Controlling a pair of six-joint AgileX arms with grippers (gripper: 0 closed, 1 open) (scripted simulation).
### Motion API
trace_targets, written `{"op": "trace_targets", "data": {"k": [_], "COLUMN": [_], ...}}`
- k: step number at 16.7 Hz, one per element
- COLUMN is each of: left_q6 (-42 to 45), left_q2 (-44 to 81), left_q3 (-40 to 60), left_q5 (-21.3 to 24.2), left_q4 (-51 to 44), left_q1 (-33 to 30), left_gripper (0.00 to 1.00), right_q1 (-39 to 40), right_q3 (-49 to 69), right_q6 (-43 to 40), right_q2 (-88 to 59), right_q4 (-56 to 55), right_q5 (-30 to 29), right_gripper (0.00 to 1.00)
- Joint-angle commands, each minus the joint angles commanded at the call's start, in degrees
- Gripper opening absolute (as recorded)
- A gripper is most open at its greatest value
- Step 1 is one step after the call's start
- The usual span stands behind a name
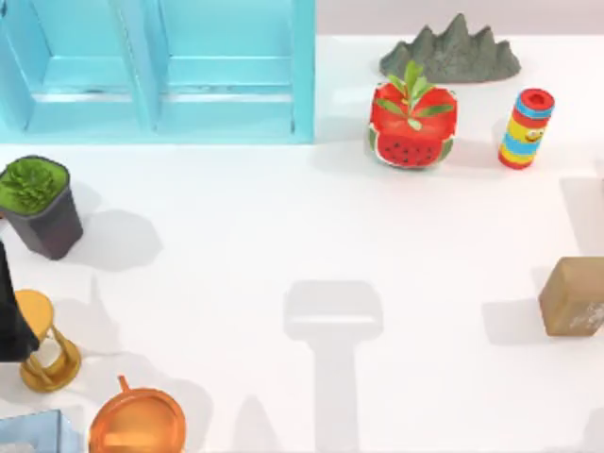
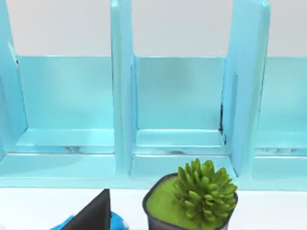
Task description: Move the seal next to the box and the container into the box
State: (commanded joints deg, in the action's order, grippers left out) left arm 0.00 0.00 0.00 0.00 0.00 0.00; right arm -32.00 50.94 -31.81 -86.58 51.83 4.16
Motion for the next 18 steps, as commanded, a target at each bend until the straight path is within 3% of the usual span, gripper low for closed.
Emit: {"op": "trace_targets", "data": {"k": [5,9,15,18], "left_q6": [0.00,0.00,0.00,0.00], "left_q2": [0.00,0.00,0.00,0.00], "left_q3": [0.00,0.00,0.00,0.00], "left_q5": [0.00,0.00,0.00,0.00], "left_q4": [0.00,0.00,0.00,0.00], "left_q1": [0.00,0.00,0.00,0.00], "left_gripper": [1.00,1.00,1.00,1.00], "right_q1": [-1.17,-0.32,0.25,-0.11], "right_q3": [8.72,16.63,19.49,18.70], "right_q6": [-1.44,-1.15,-0.01,0.02], "right_q2": [1.48,2.71,3.82,4.14], "right_q4": [-0.25,5.99,21.23,23.85], "right_q5": [3.16,4.76,1.23,-0.25], "right_gripper": [1.00,1.00,1.00,1.00]}}
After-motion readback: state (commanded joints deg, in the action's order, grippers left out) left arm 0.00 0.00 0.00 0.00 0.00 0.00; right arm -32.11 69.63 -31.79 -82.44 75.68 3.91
